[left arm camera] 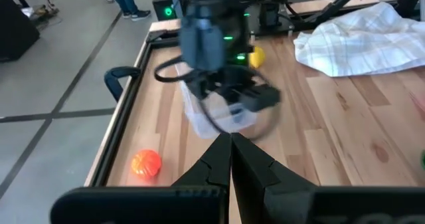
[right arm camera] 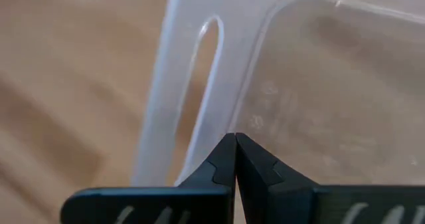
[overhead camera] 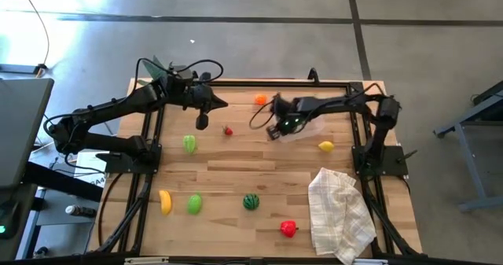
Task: Pick and placing Produce into tupperware
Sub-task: Move the transparent bin to the center of the table, then put the yellow lemon into the transparent bin
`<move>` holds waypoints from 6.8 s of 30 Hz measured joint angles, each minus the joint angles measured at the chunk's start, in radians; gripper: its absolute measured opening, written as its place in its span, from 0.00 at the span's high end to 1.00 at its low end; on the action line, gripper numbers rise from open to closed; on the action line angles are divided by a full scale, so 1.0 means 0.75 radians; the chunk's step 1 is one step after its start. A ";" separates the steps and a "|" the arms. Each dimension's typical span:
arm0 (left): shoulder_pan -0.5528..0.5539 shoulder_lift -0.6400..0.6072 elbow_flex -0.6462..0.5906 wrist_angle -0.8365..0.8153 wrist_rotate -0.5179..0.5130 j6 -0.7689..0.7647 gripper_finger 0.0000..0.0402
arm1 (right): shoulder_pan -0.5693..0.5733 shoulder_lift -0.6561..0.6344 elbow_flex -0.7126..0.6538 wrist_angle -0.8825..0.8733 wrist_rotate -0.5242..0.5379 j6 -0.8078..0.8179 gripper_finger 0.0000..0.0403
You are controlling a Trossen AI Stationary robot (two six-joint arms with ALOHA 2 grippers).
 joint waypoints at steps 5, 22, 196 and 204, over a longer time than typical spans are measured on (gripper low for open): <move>0.000 0.000 -0.001 -0.029 0.000 0.002 0.99 | 0.149 0.081 0.129 0.011 0.000 0.061 1.00; 0.000 0.000 -0.001 -0.042 0.010 0.006 0.99 | 0.295 0.499 0.679 -0.002 -0.086 0.043 1.00; 0.001 -0.501 -0.001 -0.928 0.310 0.149 0.72 | 0.350 -1.460 -0.231 -0.736 0.270 -0.783 0.64; -0.161 -0.547 0.000 -0.932 0.223 0.111 0.82 | 0.350 -1.419 -0.231 -0.814 0.224 -0.767 0.64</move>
